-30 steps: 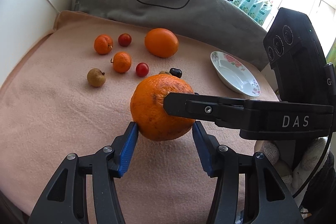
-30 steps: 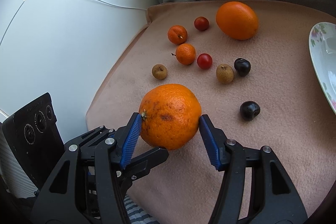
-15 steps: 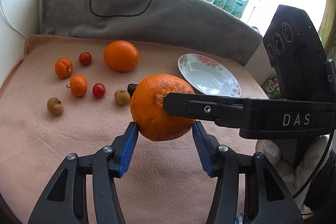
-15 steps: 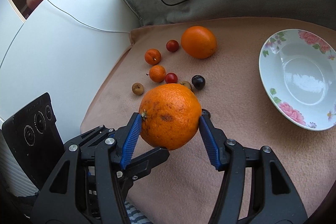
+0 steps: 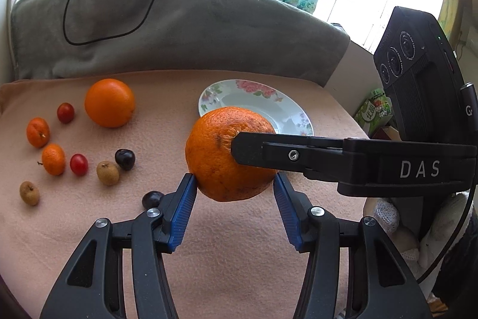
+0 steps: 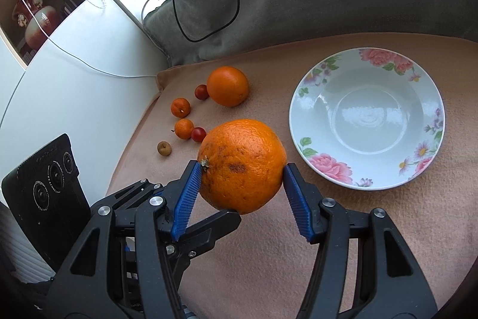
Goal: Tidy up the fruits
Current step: 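Carry the tangerine into the white floral bowl and open the right tool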
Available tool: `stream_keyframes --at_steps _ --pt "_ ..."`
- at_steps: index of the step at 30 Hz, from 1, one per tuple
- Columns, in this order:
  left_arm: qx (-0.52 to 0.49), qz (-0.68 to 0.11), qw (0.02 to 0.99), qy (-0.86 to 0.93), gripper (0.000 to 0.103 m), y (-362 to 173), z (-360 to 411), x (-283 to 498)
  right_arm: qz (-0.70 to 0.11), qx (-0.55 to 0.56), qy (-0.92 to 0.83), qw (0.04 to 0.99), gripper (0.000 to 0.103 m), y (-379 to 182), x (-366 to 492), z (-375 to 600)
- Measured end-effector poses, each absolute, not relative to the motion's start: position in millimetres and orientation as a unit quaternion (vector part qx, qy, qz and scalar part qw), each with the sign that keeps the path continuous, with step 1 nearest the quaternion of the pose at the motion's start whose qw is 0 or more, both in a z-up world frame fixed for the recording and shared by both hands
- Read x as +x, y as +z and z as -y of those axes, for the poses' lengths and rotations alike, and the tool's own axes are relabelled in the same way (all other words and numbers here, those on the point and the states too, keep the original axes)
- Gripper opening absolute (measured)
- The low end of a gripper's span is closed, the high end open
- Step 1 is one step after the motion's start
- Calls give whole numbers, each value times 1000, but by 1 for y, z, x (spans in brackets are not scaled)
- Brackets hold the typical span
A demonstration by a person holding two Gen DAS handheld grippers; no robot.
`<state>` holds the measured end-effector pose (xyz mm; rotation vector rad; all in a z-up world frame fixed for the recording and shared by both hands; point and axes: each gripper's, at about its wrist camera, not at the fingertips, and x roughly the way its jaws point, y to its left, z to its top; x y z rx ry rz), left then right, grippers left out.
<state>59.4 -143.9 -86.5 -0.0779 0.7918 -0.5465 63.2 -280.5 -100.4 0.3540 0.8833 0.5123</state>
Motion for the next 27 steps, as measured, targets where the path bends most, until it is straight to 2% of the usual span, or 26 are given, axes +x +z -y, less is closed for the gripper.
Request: stream_keyframes --at_steps 9,15,18,24,27 --pt "-23 -382 880 -281 53 -89 177 74 -426 196 218 856 60 -110 75 317" --pt "15 -356 891 -281 51 -83 196 77 -432 232 213 845 60 -119 87 335" --pt "11 -360 888 -286 46 -85 198 87 -427 252 202 845 56 -121 98 348" --pt "26 -347 892 -288 46 -78 199 83 -384 274 163 867 55 -102 100 384" --pt "22 -346 893 -286 46 -75 194 82 -378 259 151 876 58 -93 99 390"
